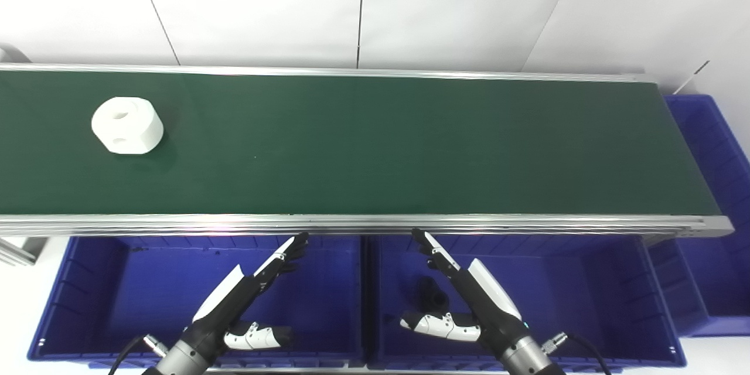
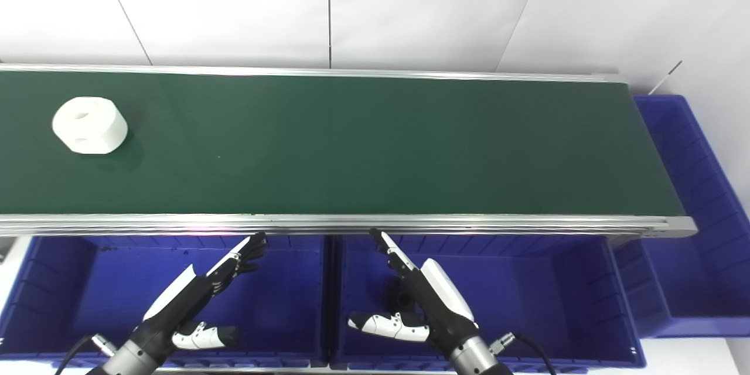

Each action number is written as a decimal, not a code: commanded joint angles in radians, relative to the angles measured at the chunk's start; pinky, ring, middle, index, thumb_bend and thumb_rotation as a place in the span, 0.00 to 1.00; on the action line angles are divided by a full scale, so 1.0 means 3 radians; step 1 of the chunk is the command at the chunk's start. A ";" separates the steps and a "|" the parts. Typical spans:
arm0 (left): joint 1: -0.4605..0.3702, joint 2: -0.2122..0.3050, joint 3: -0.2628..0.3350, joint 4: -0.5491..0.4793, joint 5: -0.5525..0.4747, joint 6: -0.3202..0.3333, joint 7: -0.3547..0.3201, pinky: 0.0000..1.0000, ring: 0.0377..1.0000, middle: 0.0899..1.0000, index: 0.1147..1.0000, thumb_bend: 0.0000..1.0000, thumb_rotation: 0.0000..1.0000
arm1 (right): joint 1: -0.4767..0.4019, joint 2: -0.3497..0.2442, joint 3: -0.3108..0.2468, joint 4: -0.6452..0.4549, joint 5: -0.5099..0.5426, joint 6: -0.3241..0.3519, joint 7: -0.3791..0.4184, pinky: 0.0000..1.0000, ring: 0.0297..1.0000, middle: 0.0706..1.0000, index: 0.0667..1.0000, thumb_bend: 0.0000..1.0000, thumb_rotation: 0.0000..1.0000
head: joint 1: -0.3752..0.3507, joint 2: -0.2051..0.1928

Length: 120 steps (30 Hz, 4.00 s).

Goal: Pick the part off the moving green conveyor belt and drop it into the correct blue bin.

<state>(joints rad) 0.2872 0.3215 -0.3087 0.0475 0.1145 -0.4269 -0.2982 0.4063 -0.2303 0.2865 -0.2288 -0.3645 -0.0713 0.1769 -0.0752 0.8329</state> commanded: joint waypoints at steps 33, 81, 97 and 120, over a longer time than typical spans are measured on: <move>-0.0002 -0.0408 -0.0094 0.0197 0.0483 -0.0138 0.0313 0.86 0.92 0.96 0.95 0.76 0.71 | 0.0016 -0.0197 -0.0179 0.0438 0.0095 -0.0565 -0.0206 0.86 0.92 0.95 0.98 0.79 0.65 | 0.1084 -0.0775; -0.1651 0.0427 0.0820 -0.0578 0.0224 0.0431 0.0118 0.87 0.93 0.95 0.94 0.75 0.41 | -0.0282 0.0102 -0.0133 0.1187 -0.0039 -0.1218 -0.0682 0.72 0.82 0.85 0.87 0.79 0.54 | 0.0620 -0.1219; -0.2432 0.0449 0.0421 0.0241 0.1181 0.0894 0.0020 0.79 0.88 0.94 0.93 0.84 0.23 | -0.0271 0.0084 -0.0149 0.1093 0.0029 -0.1200 -0.0646 0.75 0.83 0.86 0.87 0.81 0.55 | 0.0712 -0.1016; -0.2818 0.0027 -0.0207 0.1201 0.1816 0.1089 0.0143 0.85 0.90 0.96 0.92 0.87 0.03 | -0.0184 0.0114 -0.0166 0.0962 0.0063 -0.1197 -0.0668 0.74 0.83 0.86 0.88 0.79 0.59 | 0.0722 -0.0884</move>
<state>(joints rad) -0.4960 0.3270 -0.3713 0.4092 0.6504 -0.0913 -0.2994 0.3429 -0.2003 0.2444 0.0969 -0.3440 -0.4004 -0.0111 0.1411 0.5675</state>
